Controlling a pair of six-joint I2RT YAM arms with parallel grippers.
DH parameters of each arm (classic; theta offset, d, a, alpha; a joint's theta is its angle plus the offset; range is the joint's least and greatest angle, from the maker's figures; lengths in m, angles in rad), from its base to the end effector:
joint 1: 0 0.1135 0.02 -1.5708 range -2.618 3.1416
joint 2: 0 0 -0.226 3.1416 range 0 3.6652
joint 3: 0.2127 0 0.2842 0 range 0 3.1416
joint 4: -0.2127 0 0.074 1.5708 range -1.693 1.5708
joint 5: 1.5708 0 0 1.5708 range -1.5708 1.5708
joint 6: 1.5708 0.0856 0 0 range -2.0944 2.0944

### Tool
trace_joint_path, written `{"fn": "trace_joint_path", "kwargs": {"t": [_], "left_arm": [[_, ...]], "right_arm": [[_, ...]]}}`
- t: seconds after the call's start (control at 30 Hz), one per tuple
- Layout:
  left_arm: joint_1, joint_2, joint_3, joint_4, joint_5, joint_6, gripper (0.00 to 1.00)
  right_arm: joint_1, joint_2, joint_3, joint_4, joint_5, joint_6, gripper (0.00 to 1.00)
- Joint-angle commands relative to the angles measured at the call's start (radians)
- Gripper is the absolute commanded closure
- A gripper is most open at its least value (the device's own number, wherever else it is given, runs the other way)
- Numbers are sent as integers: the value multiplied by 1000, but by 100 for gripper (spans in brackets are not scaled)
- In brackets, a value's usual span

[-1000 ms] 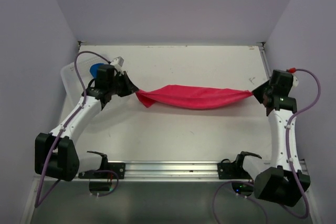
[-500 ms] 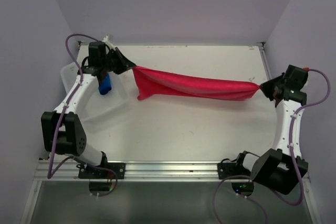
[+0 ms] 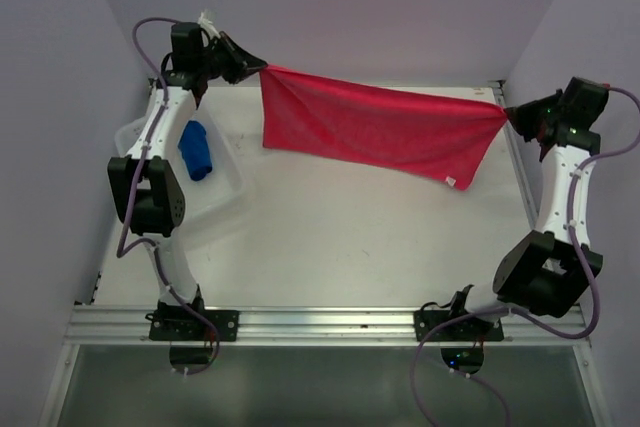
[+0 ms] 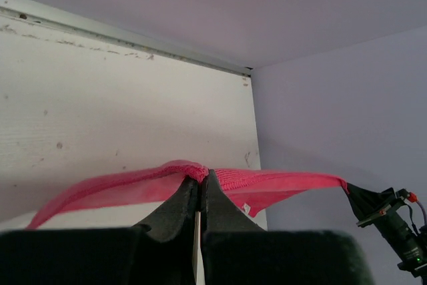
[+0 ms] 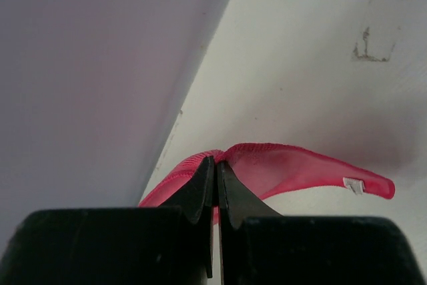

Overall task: Roll the towels
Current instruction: Flatten the towel

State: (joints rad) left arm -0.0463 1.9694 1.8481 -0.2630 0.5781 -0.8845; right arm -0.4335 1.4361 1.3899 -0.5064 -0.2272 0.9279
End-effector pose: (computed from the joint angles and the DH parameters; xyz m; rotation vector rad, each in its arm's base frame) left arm 0.5231 -0.0711 0.2931 -0.4557 2.0262 -1.1573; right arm 0.3746 -0.1522 0.3019 1.2465 1.7567 0.5314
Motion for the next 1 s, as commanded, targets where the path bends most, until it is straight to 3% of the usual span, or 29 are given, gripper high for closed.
{"fn": "trace_joint_path", "kwargs": {"t": [0.0, 0.13, 0.23, 0.47, 0.53, 0.67, 0.97], "left_arm": [[28, 17, 102, 60, 75, -80, 100], [33, -26, 25, 106, 80, -44, 100], [34, -102, -148, 178, 77, -5, 100], [34, -262, -690, 352, 88, 81, 100], [34, -311, -836, 416, 91, 78, 100], [34, -357, -908, 384, 77, 134, 100], [34, -385, -928, 272, -32, 217, 100]], "right_arm": [[-10, 10, 98, 58, -64, 32, 100], [-10, -14, 37, 127, -101, 23, 100], [-11, -51, -61, 144, -130, 8, 100], [-33, -250, -457, 152, -87, -67, 100], [-39, -349, -543, 99, 10, -78, 100], [-40, -477, -595, 7, 110, -57, 100], [-42, -493, -765, -3, 109, -69, 100]]}}
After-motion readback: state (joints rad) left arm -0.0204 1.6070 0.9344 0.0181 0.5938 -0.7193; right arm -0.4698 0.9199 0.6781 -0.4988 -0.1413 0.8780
